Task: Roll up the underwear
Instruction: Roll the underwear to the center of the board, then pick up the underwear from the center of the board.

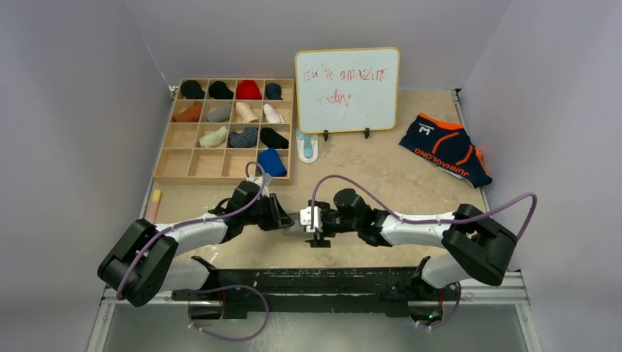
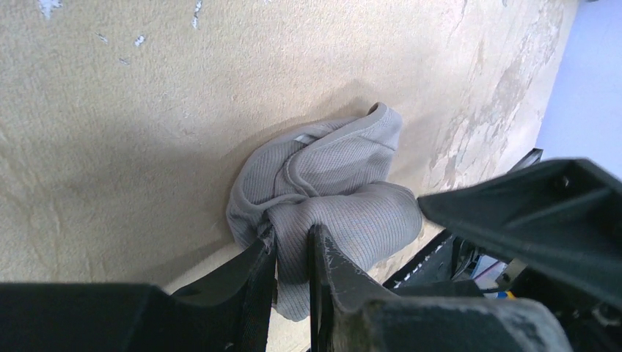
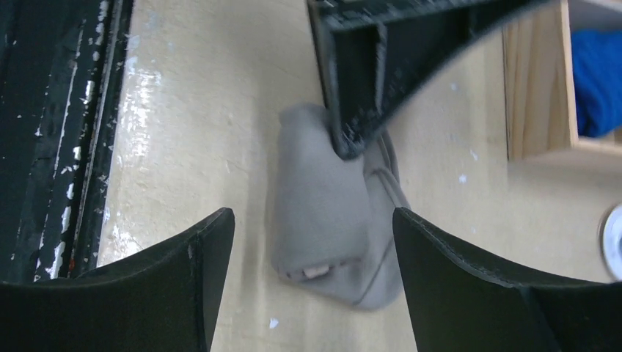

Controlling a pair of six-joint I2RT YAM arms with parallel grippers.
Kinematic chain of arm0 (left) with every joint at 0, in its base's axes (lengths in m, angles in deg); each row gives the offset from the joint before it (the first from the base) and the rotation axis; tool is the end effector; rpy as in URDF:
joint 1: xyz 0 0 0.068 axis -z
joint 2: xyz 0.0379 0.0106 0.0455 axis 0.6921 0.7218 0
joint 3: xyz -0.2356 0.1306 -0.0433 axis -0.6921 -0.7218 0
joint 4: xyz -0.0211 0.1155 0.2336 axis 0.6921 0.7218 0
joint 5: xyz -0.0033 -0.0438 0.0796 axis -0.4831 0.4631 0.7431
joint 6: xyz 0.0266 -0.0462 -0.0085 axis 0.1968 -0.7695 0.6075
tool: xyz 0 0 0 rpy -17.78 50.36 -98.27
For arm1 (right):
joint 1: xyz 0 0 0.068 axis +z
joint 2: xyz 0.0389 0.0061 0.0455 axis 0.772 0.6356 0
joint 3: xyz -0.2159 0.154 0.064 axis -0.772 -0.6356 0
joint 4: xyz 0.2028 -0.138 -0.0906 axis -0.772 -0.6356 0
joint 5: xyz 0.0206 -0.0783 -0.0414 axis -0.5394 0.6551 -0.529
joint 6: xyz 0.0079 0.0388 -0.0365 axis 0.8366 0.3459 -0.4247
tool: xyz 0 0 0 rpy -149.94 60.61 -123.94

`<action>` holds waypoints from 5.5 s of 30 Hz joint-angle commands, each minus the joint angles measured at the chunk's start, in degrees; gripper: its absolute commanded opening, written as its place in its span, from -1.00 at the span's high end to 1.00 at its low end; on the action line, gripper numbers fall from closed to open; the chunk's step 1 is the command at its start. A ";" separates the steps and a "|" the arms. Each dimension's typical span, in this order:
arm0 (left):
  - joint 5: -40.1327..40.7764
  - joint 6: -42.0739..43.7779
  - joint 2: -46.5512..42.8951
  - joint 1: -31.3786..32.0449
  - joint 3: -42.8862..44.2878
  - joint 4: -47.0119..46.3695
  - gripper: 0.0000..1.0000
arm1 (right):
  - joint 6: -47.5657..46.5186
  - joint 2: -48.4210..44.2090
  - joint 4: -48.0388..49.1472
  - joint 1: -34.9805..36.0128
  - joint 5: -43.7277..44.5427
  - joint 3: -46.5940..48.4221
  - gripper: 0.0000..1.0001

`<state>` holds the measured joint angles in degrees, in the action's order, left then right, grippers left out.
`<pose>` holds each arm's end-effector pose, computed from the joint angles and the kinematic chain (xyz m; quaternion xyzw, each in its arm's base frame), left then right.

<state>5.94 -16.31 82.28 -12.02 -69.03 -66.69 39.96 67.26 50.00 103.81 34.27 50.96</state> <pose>0.1784 -0.1241 0.1335 -0.0875 0.9015 -0.3749 0.1976 0.1533 0.2315 0.1777 -0.6347 0.5320 0.2895 0.4799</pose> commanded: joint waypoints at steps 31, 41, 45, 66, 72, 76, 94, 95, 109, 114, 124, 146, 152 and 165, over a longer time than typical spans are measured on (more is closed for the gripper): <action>11.56 -0.35 -19.49 1.28 1.10 15.12 -0.32 | 26.49 17.68 8.35 -5.41 -15.50 2.91 0.98; 5.04 -5.33 -23.10 1.38 -5.98 8.63 -0.36 | 36.66 25.24 12.42 -11.93 -22.42 3.59 0.98; 4.91 -7.42 -22.31 1.70 -6.98 6.16 -0.38 | 38.80 26.73 14.62 -13.75 -24.02 3.08 0.98; 17.76 -29.41 -2.67 6.51 -14.92 -18.59 -0.34 | 38.45 27.64 16.09 -14.61 -24.48 2.62 0.84; 18.75 -27.80 3.20 7.59 -12.21 -17.59 0.17 | 36.83 26.98 17.19 -14.55 -25.48 2.21 0.79; 20.13 -25.84 4.29 7.96 -10.57 -15.79 0.51 | 34.35 24.64 17.95 -14.58 -25.29 0.98 0.59; 23.26 -20.04 2.75 10.83 -2.48 -3.57 0.81 | 3.25 1.16 -5.80 -0.68 10.67 3.64 -0.32; 23.20 -20.00 2.75 10.85 -2.39 -3.48 0.81 | 2.59 1.48 -6.00 0.79 12.35 3.97 -0.30; 23.29 -20.58 0.81 10.86 -2.64 -2.64 0.80 | 3.43 11.74 -5.01 7.83 27.26 6.06 0.43; 23.75 -21.24 -0.72 10.89 -3.32 -2.55 0.65 | 8.85 13.88 -7.95 7.52 24.56 6.83 0.86; 25.04 -24.30 -8.47 10.83 -6.78 -3.56 -0.26 | 26.03 15.47 -2.78 -3.38 -2.94 7.93 1.00; 26.08 -39.71 3.00 10.82 -15.22 -24.66 -0.32 | 59.49 27.87 22.86 -9.49 -20.63 5.21 1.00; 25.38 -40.03 7.33 10.94 -14.95 -25.19 -0.18 | 67.34 30.86 30.65 -11.96 -21.77 3.24 1.00; 25.23 -38.83 14.51 11.03 -14.93 -30.27 0.03 | 80.77 38.36 49.08 -13.54 -26.76 1.26 1.00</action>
<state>29.00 -58.60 94.69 -1.27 -82.86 -107.32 114.36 101.51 95.99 89.54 12.53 54.26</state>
